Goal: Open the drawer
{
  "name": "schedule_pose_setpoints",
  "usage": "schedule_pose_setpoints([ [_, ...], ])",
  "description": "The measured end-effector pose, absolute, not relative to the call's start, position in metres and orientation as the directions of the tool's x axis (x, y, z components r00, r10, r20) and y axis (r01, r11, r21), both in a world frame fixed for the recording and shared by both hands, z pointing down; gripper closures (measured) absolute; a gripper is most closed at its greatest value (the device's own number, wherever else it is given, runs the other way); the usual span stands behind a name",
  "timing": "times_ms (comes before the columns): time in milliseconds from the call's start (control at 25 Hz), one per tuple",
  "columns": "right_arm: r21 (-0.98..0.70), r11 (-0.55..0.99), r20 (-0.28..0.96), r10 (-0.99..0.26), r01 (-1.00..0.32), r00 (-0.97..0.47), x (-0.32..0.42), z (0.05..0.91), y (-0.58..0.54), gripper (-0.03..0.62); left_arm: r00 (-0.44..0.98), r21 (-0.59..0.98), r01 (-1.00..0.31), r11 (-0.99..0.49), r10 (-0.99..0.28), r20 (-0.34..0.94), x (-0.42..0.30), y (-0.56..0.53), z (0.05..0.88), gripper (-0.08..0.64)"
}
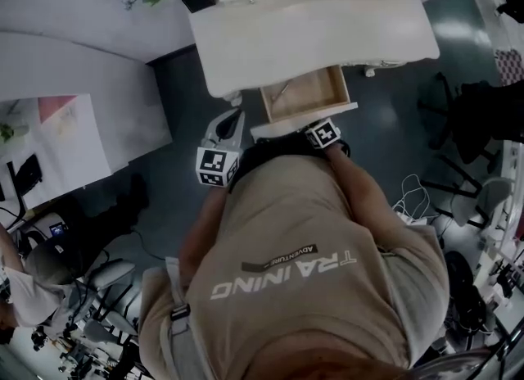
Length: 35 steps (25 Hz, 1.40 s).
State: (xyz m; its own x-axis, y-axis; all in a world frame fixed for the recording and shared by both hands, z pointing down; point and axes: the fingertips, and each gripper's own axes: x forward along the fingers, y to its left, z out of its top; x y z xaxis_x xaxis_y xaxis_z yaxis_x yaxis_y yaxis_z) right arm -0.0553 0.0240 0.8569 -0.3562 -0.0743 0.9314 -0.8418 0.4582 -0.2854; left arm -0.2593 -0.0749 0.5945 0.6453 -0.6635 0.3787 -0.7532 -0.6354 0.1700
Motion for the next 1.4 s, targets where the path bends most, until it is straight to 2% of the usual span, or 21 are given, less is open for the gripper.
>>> schedule_pose_setpoints([
  [280, -0.344, 0.471, 0.908, -0.053, -0.812, -0.415, -0.052, 0.856, 0.039, 0.466, 0.625, 0.154, -0.764, -0.627, -0.659, 0.418, -0.235, -0.067, 0.596, 0.552],
  [840, -0.432, 0.497, 0.838, -0.088, -0.752, -0.539, -0.023, 0.858, 0.066, 0.466, 0.572, 0.181, -0.809, -0.559, -0.682, 0.455, -0.140, -0.016, 0.592, 0.552],
  [1160, -0.433, 0.506, 0.818, -0.127, -0.746, -0.561, -0.026, 0.857, 0.068, 0.465, 0.527, 0.180, -0.843, -0.507, -0.711, 0.465, -0.160, 0.026, 0.598, 0.552],
  [1400, -0.496, 0.410, 0.795, -0.139, -0.765, -0.590, -0.021, 0.846, 0.095, 0.465, 0.532, 0.177, -0.842, -0.510, -0.731, 0.428, -0.188, 0.046, 0.589, 0.552],
])
